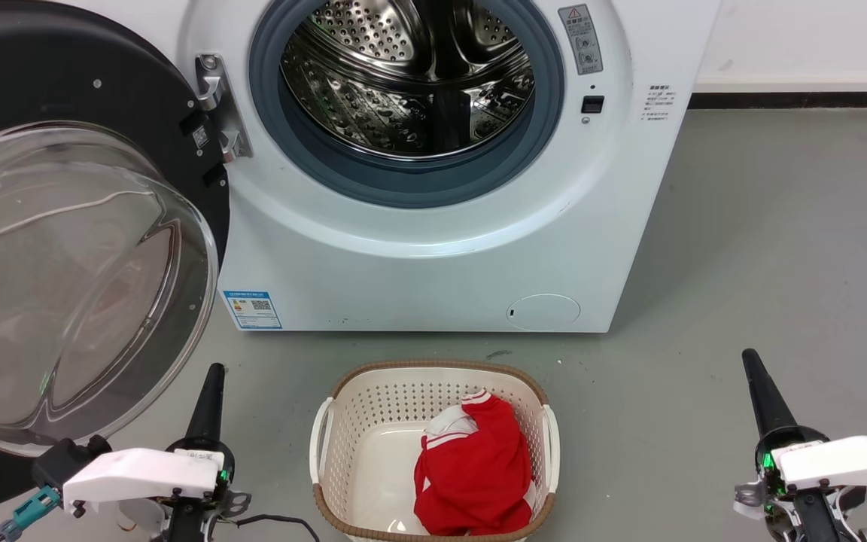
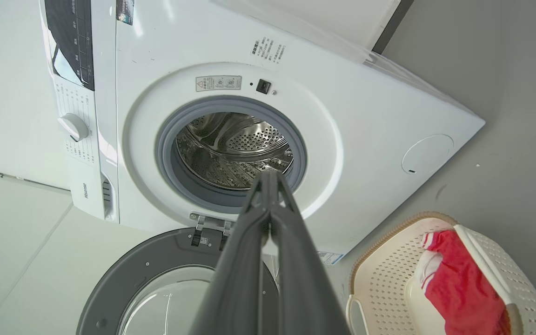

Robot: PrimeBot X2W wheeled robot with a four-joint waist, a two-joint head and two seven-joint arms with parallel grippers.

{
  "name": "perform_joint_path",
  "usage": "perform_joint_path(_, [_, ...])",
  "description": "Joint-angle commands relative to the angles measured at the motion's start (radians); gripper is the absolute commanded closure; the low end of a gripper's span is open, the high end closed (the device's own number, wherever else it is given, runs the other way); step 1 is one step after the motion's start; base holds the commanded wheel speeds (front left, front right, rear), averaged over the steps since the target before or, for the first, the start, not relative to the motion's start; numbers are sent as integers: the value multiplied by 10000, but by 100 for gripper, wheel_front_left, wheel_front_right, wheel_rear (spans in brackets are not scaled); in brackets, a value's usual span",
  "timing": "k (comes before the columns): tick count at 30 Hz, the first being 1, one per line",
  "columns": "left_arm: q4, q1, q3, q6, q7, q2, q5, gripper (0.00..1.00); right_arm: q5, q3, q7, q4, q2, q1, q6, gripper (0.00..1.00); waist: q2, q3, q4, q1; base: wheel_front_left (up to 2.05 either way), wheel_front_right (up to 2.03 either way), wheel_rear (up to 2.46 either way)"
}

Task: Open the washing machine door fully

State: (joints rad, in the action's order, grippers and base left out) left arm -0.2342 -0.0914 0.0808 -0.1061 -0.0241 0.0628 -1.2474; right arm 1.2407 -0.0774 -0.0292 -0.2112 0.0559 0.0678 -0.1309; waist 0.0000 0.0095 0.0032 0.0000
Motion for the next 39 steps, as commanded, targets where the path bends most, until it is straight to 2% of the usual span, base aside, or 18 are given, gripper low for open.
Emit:
perform_joint_path(1, [27,-194,60,-69,-50,18,-215,100,235,-24,-74,20,45,249,1,100,0,-2,0,0,0,0,0])
perform_joint_path(39, [-101,-207,321,-249,-808,-114,-3183,100,3305,-262,-705,-300,14,414,1,100,0,-53,-27,0,0,0,0])
